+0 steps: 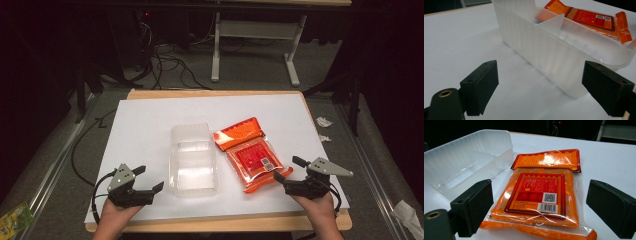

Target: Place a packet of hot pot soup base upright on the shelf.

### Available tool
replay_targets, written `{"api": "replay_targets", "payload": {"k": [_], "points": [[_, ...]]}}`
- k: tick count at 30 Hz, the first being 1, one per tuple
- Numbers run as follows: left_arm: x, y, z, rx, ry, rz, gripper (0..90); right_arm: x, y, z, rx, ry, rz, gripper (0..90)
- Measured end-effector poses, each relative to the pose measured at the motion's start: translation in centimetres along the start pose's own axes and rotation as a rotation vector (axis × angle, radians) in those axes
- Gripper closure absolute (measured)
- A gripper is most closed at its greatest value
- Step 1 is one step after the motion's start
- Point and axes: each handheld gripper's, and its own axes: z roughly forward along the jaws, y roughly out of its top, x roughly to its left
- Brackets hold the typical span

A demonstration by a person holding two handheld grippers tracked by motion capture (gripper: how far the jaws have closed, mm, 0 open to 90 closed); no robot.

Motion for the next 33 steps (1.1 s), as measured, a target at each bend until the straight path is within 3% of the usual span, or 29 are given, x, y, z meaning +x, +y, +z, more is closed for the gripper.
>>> {"api": "replay_targets", "payload": {"k": [16,21,27,28,30,33], "points": [[0.3,-0.1,-0.5,-0.013,0.029,-0.001,12.9,-0.2,0.0,-0.3,-0.006,0.002,0.013,7.2],[0.3,-0.1,-0.5,-0.004,0.045,0.007,11.9,-0.7,0.0,-0.5,-0.005,-0.017,0.022,9.6],[0.5,-0.1,-0.5,0.003,0.052,-0.007,13.6,-2.4,-0.6,-0.7,0.026,-0.057,0.046,22.3],[0.6,-0.1,-0.6,-0.005,0.057,-0.015,15.0,-3.2,-0.9,-0.7,0.047,-0.083,0.073,28.3],[0.6,-0.1,-0.6,-0.007,0.066,-0.016,15.4,-3.5,-1.1,-0.6,0.065,-0.093,0.085,31.0],[0.7,-0.1,-0.6,-0.012,0.072,-0.022,15.9,-4.8,-2.0,0.2,0.123,-0.127,0.131,47.6]]}}
